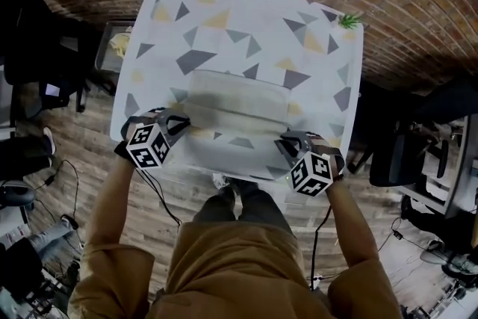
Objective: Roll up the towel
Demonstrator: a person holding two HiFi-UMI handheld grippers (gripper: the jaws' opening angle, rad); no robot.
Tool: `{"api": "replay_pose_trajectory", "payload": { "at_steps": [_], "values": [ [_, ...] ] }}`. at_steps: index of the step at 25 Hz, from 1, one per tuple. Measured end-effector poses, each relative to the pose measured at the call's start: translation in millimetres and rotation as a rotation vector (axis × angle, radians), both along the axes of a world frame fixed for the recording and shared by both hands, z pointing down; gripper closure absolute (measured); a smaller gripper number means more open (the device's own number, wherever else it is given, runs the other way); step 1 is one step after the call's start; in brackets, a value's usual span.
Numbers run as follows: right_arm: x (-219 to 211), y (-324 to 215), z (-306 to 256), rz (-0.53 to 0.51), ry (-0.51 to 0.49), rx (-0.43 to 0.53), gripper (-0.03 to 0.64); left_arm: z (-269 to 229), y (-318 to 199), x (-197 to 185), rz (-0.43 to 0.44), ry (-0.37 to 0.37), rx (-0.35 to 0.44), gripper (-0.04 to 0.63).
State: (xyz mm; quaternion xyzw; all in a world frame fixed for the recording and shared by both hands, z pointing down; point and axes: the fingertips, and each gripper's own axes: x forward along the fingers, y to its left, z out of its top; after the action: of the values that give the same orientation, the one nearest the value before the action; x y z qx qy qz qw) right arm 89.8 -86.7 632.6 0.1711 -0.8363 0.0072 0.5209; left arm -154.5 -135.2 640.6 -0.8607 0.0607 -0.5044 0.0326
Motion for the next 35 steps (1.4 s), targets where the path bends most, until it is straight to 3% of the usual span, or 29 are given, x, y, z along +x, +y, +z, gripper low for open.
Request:
{"api": "replay_pose_trajectory", "payload": {
  "at_steps": [8,24,28,35],
  "values": [
    [13,-37,-17,0.124,-0.13,-0.098,0.592,-24,-38,5,-0.081,0.087,-0.047,0.514],
    [26,-111,-8,0.213,-0.222,-0.276,0.592,-23,-118,22,-0.091,0.067,-0.084,0.515],
    [30,-125,-1,0.258,-0.245,-0.308,0.592,-12,-133,26,-0.091,0.032,-0.103,0.515],
    [31,-155,8,0.312,-0.251,-0.287,0.589,9,-159,21,-0.187,0.025,-0.101,0.512]
  ]
}}
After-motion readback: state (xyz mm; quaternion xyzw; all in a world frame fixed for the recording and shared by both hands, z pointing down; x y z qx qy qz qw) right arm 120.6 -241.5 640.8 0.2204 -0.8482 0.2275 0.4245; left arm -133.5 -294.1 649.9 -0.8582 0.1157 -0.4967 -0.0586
